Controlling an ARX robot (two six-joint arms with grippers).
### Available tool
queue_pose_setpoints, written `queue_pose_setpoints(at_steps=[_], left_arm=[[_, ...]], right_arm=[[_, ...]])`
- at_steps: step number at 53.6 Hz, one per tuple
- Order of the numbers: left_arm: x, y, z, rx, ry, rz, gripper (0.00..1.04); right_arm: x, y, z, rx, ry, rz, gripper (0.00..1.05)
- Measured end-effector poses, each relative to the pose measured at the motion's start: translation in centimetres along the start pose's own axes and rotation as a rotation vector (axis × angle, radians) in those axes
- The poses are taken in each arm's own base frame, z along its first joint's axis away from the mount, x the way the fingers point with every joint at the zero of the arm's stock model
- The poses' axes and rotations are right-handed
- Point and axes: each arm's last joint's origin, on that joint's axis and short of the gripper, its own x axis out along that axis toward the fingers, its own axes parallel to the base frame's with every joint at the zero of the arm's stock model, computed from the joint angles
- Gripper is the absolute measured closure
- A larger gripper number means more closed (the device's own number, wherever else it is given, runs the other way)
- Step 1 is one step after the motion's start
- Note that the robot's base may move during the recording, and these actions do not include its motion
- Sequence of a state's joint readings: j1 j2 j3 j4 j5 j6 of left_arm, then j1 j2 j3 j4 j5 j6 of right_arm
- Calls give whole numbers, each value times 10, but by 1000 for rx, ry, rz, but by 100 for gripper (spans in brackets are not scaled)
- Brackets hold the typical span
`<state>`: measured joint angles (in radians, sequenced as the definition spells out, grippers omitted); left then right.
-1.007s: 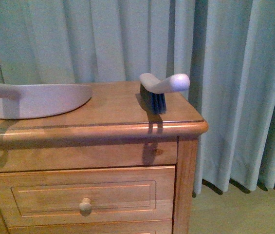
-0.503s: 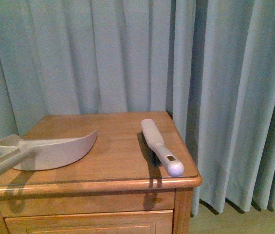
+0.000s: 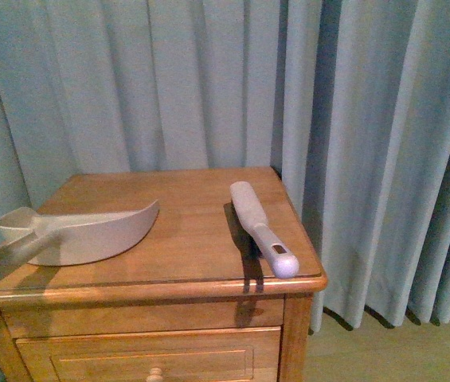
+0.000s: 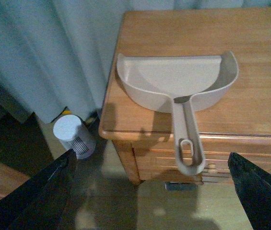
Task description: Clean up trash
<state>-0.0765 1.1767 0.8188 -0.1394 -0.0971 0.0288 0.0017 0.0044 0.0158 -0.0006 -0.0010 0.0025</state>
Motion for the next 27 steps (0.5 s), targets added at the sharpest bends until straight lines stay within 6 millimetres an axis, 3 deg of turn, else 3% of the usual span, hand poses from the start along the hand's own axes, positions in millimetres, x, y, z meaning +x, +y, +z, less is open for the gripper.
queue_pose_setpoints(at_steps=[8,17,27], left_arm=[[41,-18,21,47,133,16,8],[92,-26,13,71,258,49,8],[117,-30,0,65,310,49,8]], right_arm=[[0,0,0,0,0,0,7],[0,0,0,0,0,0,7],[0,0,0,0,0,0,7]])
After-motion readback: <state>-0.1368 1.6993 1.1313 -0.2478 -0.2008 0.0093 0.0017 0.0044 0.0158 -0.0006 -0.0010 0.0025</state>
